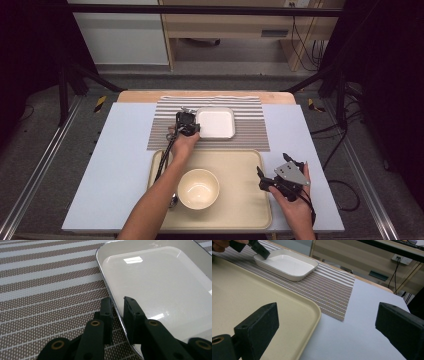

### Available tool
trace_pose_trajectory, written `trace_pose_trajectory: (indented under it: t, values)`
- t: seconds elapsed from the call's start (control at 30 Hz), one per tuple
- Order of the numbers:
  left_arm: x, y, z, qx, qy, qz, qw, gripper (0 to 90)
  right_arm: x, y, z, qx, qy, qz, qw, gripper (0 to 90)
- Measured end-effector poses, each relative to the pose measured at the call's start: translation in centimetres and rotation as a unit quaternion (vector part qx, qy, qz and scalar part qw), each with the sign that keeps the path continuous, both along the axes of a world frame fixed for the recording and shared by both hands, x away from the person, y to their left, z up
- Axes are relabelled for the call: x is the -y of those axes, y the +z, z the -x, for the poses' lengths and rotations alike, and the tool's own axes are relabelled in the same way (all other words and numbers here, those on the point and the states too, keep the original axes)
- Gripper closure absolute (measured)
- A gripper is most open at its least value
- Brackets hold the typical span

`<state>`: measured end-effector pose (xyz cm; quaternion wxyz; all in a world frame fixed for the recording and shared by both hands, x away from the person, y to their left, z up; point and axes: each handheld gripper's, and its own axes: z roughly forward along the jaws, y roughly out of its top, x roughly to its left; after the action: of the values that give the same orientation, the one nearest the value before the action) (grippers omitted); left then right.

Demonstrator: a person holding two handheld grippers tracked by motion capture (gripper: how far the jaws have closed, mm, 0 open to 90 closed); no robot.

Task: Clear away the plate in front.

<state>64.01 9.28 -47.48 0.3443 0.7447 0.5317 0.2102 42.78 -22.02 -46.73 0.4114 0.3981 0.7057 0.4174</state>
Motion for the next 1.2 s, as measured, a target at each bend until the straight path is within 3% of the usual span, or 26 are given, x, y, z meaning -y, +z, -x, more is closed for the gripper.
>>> trace_pose_trajectory:
  t: [0.1, 0.37, 0.57, 0.87, 1.2]
  values:
    - [0.0, 0.0, 0.0, -0.004, 0.005, 0.009, 0.9999, 79.0, 0.0, 0.0, 0.0, -0.001, 0.000, -0.001, 1.0000, 5.2]
    - [-0.3, 0.1, -0.2, -0.016, 0.016, 0.057, 0.9981, 84.4, 0.0, 0.0, 0.0, 0.000, 0.000, 0.000, 1.0000, 5.2]
    - [-0.3, 0.6, -0.2, -0.009, 0.018, 0.078, 0.9968, 87.6, 0.0, 0.0, 0.0, -0.001, 0.000, 0.000, 1.0000, 5.2]
    - [0.7, 2.8, 0.2, 0.027, -0.007, 0.035, 0.9990, 88.6, 0.0, 0.0, 0.0, 0.000, -0.001, 0.000, 1.0000, 5.2]
    - [0.7, 3.5, 0.5, 0.034, -0.012, 0.034, 0.9988, 88.9, -0.1, 0.0, 0.0, 0.000, 0.000, 0.001, 1.0000, 5.1]
